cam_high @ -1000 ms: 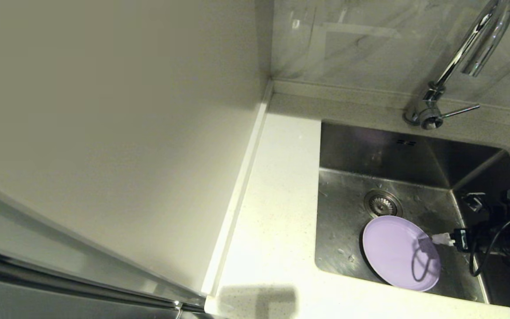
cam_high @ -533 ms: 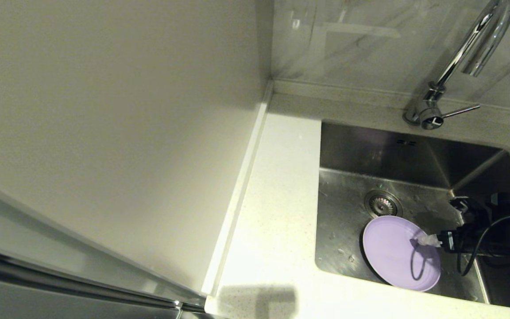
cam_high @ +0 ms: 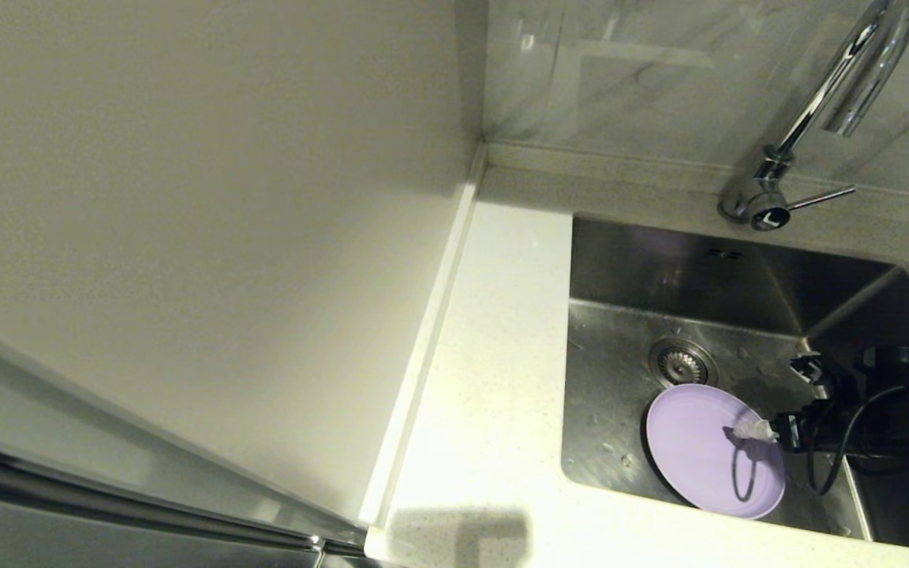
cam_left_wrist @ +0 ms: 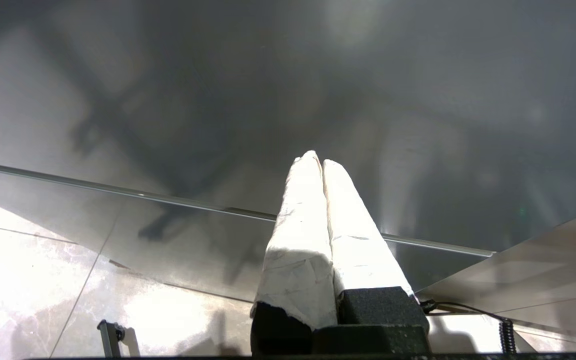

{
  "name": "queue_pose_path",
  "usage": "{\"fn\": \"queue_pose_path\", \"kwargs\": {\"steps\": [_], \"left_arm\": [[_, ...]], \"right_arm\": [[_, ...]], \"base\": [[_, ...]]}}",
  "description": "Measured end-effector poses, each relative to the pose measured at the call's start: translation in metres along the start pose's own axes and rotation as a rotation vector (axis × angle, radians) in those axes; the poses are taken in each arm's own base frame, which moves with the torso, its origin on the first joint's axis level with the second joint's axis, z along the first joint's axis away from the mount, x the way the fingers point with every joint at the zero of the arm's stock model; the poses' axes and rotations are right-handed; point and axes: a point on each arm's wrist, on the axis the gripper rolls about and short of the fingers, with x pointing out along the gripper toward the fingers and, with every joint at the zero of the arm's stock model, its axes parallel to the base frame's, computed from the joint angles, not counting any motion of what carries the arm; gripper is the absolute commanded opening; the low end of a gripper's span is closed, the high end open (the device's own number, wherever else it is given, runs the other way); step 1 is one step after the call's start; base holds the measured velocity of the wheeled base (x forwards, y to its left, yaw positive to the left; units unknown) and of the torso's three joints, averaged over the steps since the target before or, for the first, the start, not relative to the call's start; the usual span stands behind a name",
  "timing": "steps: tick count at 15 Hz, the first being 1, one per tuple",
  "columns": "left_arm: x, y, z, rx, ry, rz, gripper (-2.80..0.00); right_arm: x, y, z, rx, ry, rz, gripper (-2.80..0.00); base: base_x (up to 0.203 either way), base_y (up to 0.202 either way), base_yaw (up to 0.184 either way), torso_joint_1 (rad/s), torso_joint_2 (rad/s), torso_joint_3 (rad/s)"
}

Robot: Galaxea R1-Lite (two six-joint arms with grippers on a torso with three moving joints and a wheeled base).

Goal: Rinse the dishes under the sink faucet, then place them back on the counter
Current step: Put a plate back to the table from the sink

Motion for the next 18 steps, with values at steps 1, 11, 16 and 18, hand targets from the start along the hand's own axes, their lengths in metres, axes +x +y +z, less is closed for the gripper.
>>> {"fn": "queue_pose_path", "kwargs": {"steps": [1, 11, 16, 18], "left_arm": [[0.0, 0.0, 0.0, 0.0, 0.0, -0.001, -2.8], [0.0, 0.0, 0.0, 0.0, 0.0, 0.0, -2.8], [0.0, 0.0, 0.0, 0.0, 0.0, 0.0, -2.8], [0.0, 0.0, 0.0, 0.0, 0.0, -0.001, -2.8]], "right_arm": [[0.003, -0.001, -0.002, 0.003, 0.006, 0.002, 0.0], [0.019, -0.007, -0.008, 0.012, 0.024, 0.008, -2.8], [0.02, -0.006, -0.008, 0.014, 0.029, 0.003, -2.8], [0.018, -0.007, -0.007, 0.014, 0.029, -0.008, -2.8]], "base": [[0.0, 0.0, 0.0, 0.0, 0.0, 0.0], [0.0, 0.0, 0.0, 0.0, 0.0, 0.0], [0.0, 0.0, 0.0, 0.0, 0.0, 0.0], [0.0, 0.0, 0.0, 0.0, 0.0, 0.0]]}}
